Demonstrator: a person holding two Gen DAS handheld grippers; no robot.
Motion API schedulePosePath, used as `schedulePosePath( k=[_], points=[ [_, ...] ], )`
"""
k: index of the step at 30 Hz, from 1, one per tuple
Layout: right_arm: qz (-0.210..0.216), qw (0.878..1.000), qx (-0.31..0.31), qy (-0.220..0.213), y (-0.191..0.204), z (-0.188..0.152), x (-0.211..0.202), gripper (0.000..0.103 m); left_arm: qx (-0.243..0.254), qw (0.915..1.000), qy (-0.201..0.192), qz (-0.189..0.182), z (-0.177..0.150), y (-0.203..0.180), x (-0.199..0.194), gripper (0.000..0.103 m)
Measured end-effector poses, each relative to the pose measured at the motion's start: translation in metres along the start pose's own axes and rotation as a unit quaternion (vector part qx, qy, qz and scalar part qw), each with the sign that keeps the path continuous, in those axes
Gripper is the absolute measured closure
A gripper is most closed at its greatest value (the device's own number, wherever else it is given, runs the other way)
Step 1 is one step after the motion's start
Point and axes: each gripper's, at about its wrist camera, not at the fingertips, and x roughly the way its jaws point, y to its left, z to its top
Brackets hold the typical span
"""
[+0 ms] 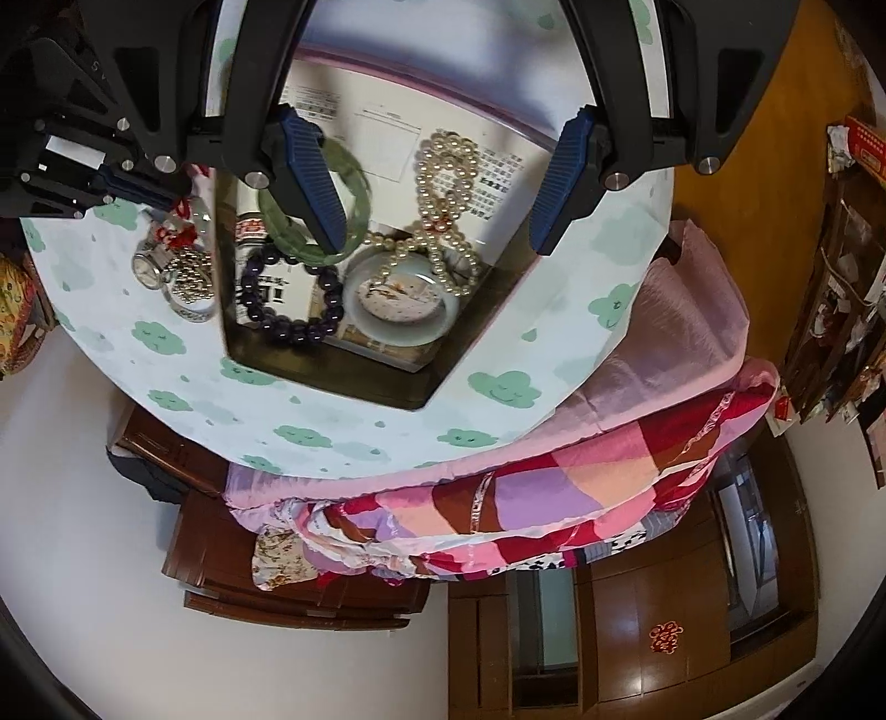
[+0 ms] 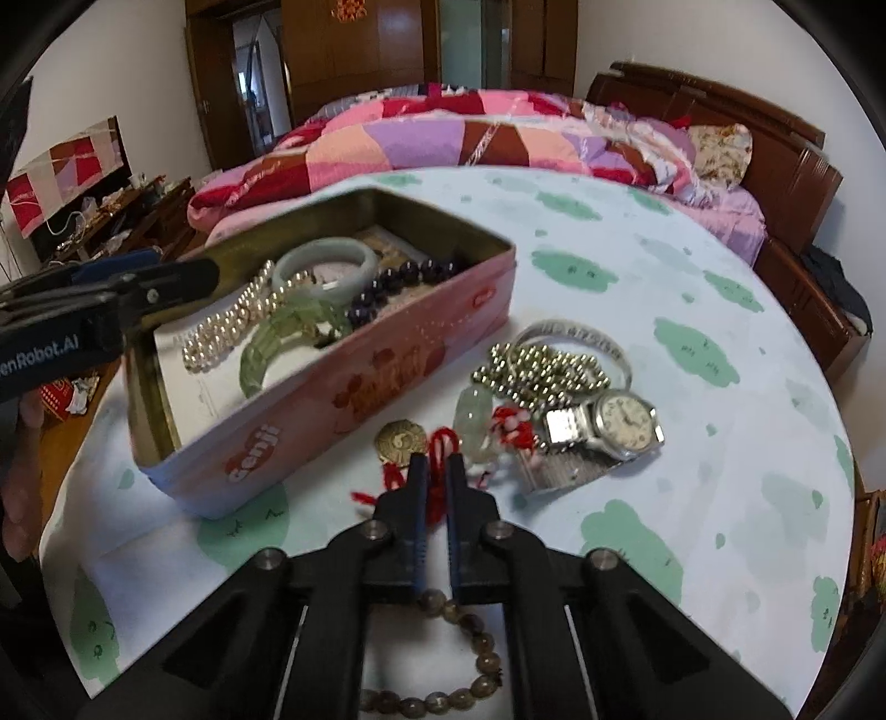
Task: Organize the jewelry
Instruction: 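Close right tool on the red tassel charm while left tool moves to the grey bead bracelet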
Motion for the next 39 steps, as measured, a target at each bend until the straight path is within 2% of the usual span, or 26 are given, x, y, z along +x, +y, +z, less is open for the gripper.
schedulePosePath(
  k=[13, 18, 21, 23, 25, 26, 29, 31, 33, 36, 37, 38, 39],
  points=[
    [-0.001, 0.994, 0.062, -0.085, -0.032, 0.008, -0.057, 0.099, 0.028, 0.9986, -0.02, -0.039, 0.003, -0.023, -0.019, 0.034],
    [-0.005, 0.994, 0.072, -0.081, -0.043, 0.004, -0.06, 0.099, 0.062, 0.9959, -0.024, -0.062, -0.001, -0.045, -0.026, 0.034],
    [0.004, 0.996, 0.062, -0.059, -0.04, 0.002, -0.051, 0.097, 0.069, 0.9959, -0.02, -0.056, -0.003, -0.05, -0.023, 0.034],
    [0.005, 0.997, 0.057, -0.052, -0.037, 0.0, -0.044, 0.081, 0.065, 0.9964, -0.017, -0.052, -0.003, -0.047, -0.021, 0.034],
    [0.013, 0.997, 0.058, -0.045, -0.036, -0.001, -0.037, 0.04, 0.058, 0.997, -0.017, -0.047, -0.002, -0.044, -0.021, 0.034],
    [0.007, 0.997, 0.056, -0.046, -0.034, 0.0, -0.034, 0.037, 0.054, 0.9974, -0.018, -0.044, -0.001, -0.042, -0.02, 0.034],
    [0.003, 0.999, 0.044, -0.033, -0.03, 0.0, -0.026, 0.037, 0.043, 0.9982, -0.018, -0.038, 0.0, -0.036, -0.018, 0.033],
    [-0.002, 0.999, 0.035, -0.029, -0.027, 0.001, -0.022, 0.038, 0.036, 0.9987, -0.014, -0.033, 0.0, -0.034, -0.016, 0.026],
    [-0.005, 0.999, 0.025, -0.019, -0.024, 0.003, -0.014, 0.039, 0.031, 0.9991, -0.01, -0.027, 0.0, -0.033, -0.013, 0.024],
    [-0.002, 1.0, 0.017, -0.01, -0.021, 0.003, -0.006, 0.046, 0.032, 0.999, -0.008, -0.031, -0.001, -0.033, -0.012, 0.024],
    [-0.004, 1.0, 0.012, -0.004, -0.02, 0.003, -0.002, 0.058, 0.033, 0.999, -0.007, -0.03, -0.001, -0.034, -0.012, 0.024],
    [-0.005, 1.0, 0.011, 0.001, -0.019, 0.002, 0.002, 0.077, 0.035, 0.9989, -0.007, -0.031, -0.002, -0.035, -0.012, 0.024],
    [-0.007, 1.0, 0.01, 0.002, -0.018, 0.001, 0.003, 0.088, 0.036, 0.9988, -0.006, -0.033, -0.002, -0.035, -0.012, 0.024]
  ],
)
